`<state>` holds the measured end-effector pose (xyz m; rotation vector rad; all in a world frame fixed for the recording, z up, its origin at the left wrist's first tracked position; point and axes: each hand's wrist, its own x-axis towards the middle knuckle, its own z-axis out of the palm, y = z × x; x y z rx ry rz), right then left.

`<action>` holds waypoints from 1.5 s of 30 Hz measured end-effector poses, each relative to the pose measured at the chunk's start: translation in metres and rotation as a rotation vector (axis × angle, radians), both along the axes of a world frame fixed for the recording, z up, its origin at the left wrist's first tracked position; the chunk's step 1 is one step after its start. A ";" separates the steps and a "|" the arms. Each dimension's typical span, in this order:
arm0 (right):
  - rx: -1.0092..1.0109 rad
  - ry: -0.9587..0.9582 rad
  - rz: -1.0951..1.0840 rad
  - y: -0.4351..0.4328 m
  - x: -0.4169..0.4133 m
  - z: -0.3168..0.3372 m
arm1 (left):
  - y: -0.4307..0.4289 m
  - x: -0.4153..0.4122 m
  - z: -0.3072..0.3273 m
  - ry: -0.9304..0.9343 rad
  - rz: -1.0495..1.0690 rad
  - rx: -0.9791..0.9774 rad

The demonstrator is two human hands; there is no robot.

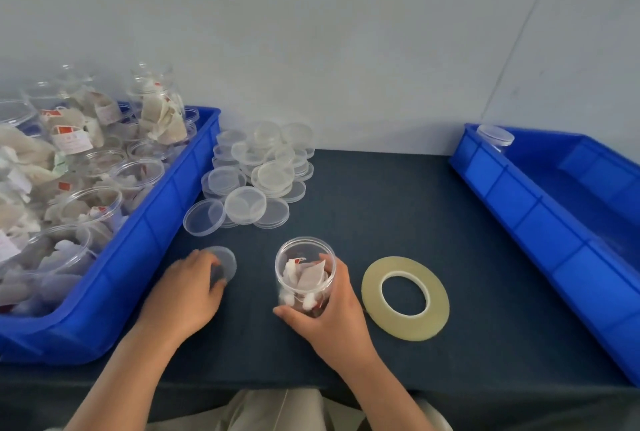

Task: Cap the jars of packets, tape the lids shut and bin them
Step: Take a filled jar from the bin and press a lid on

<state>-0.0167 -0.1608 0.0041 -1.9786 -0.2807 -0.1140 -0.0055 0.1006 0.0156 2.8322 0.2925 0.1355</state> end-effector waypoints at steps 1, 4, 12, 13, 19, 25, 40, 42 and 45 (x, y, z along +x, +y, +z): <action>0.001 0.001 -0.001 0.000 0.000 0.000 | 0.000 0.001 0.001 0.020 0.000 0.018; 0.009 -0.004 -0.004 0.000 0.001 0.000 | -0.006 0.006 0.007 0.050 0.063 0.035; 0.015 -0.003 0.005 0.000 0.002 -0.001 | -0.030 0.011 0.046 -0.107 0.122 -0.588; 0.018 -0.002 0.005 0.000 0.002 -0.002 | -0.037 0.008 0.057 -0.163 0.085 -0.663; 0.062 0.021 0.020 0.001 0.002 -0.003 | -0.090 -0.020 0.098 -0.159 -0.327 -0.640; 0.053 -0.002 0.014 0.004 0.004 -0.004 | -0.107 -0.019 0.095 -0.085 -0.481 -0.123; -0.011 -0.046 0.025 0.002 0.006 -0.011 | -0.121 0.003 0.084 0.036 -0.539 -0.041; -0.019 -0.061 0.031 0.002 0.006 -0.010 | -0.115 0.007 0.083 0.021 -0.608 -0.060; -0.008 -0.063 0.034 0.002 0.006 -0.008 | -0.114 0.014 0.083 -0.010 -0.682 -0.044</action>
